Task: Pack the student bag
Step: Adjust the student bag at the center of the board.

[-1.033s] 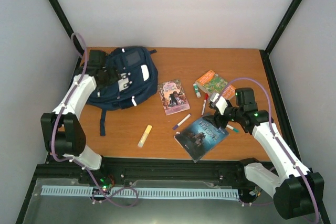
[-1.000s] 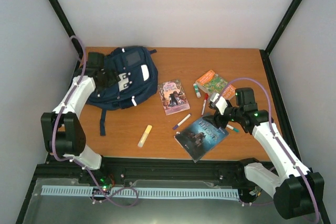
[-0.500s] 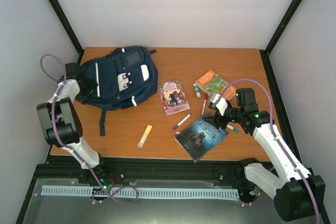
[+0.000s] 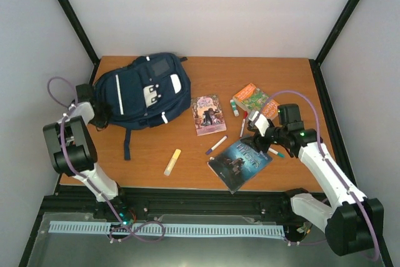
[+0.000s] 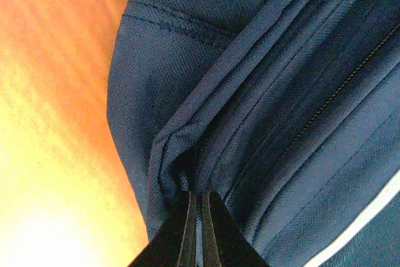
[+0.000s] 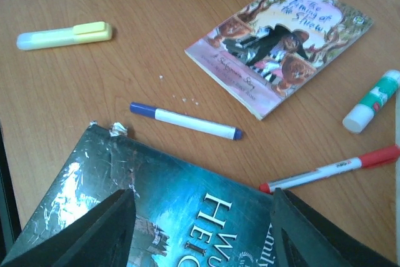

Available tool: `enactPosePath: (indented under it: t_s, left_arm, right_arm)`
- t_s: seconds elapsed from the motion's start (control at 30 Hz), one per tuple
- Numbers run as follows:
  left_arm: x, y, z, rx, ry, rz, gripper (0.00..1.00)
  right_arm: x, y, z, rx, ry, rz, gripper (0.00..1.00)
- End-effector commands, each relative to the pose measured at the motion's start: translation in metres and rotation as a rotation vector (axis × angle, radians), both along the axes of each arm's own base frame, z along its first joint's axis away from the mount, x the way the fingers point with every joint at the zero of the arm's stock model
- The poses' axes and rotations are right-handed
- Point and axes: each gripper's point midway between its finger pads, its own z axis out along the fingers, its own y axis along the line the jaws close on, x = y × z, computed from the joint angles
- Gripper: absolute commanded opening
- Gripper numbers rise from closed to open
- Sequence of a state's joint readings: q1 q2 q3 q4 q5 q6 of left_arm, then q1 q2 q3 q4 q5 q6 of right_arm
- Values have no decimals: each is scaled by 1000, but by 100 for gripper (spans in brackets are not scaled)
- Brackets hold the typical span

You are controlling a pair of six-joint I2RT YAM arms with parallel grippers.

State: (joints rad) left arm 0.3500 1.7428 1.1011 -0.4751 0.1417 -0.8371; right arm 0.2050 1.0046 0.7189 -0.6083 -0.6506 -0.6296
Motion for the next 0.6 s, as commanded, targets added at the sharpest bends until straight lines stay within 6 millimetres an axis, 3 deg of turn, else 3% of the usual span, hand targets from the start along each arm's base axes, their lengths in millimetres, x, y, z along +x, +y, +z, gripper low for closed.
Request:
enactPosePath:
  t_s: [0.0,0.13,0.3,0.5,0.57]
  left_arm:
    - [-21,-31,20,-114,-83,6,1]
    - [-63,-62,21,-218,-106,7,1]
    - [-109,-84,22,-237,-111,-9,1]
    - [-139,-116,18,-278,-108,-79,1]
    - [-145,-126,15,-290,-109,-101,3]
  right_arm:
    - [26,3,-2,-49,-14,-53,59]
    - [47,26,-21,-163,14,-50,55]
    - [77,70,-50,-232,99,-47,48]
    - [100,136,-76,-280,170,-10,46]
    - [106,154,-95,-326,190,6,46]
